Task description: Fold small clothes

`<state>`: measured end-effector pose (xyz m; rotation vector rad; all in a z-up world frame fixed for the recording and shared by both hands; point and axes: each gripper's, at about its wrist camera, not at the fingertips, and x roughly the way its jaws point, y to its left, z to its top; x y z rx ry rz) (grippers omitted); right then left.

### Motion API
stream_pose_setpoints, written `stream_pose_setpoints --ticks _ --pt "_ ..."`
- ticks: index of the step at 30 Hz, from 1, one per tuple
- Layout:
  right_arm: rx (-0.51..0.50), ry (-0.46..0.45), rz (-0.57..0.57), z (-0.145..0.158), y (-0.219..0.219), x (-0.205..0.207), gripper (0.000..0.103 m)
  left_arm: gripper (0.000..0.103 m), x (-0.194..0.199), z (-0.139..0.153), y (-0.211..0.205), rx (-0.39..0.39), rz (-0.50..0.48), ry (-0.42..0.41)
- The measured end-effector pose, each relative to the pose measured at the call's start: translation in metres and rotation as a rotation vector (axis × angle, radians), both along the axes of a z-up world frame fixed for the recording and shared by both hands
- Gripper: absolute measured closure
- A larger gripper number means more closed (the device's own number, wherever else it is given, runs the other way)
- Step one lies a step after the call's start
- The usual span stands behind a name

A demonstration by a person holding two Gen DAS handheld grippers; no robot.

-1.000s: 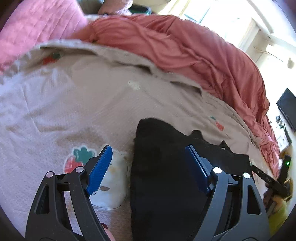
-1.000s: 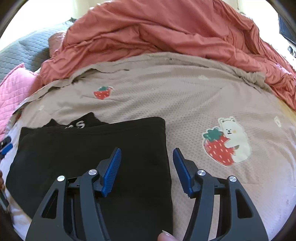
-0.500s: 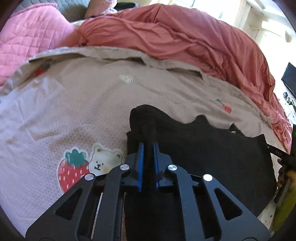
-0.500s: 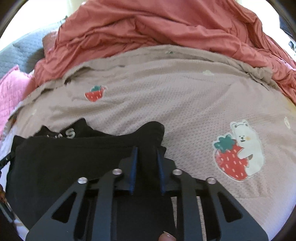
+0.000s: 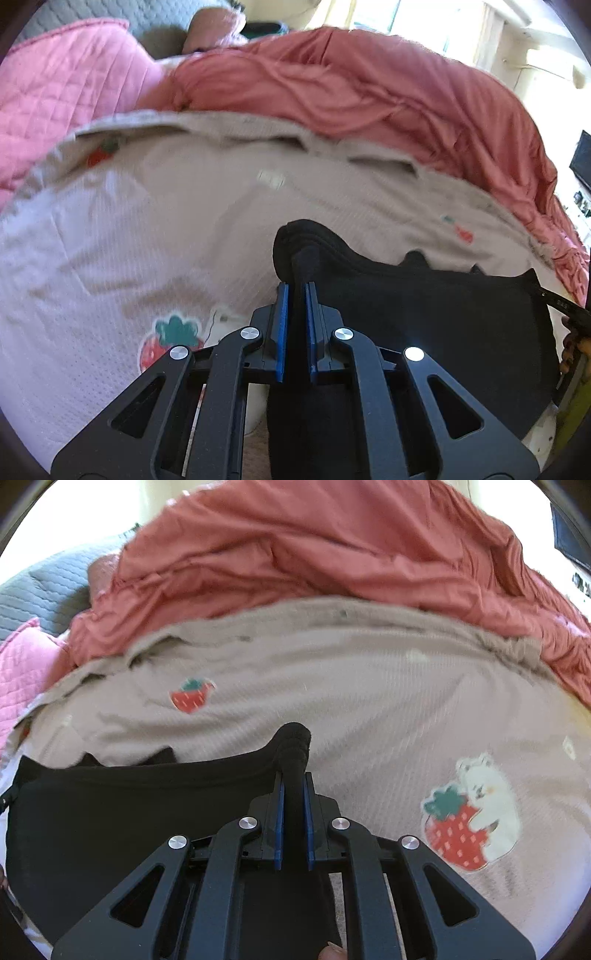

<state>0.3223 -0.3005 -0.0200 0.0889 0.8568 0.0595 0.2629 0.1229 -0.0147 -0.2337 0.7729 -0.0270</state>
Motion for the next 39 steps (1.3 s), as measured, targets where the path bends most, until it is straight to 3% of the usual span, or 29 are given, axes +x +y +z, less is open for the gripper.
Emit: stream_pose_setpoints --ticks 4,13,24,39 --pt "-0.019 0.028 -0.012 -0.014 0.002 0.0 0.095 0.1 0.001 -0.008 0.0 0.02 0.009 0.019" --pt "-0.058 0.039 -0.039 -0.015 0.005 -0.001 0.09 0.1 -0.008 -0.005 0.0 0.043 0.022 0.025" --pt "-0.024 -0.024 -0.028 0.01 0.006 -0.024 0.067 0.099 -0.016 0.005 0.004 0.042 0.042 0.033" --pt "0.004 -0.096 0.145 0.037 0.049 -0.098 0.05 0.075 -0.042 0.037 0.003 0.045 0.038 -0.016"
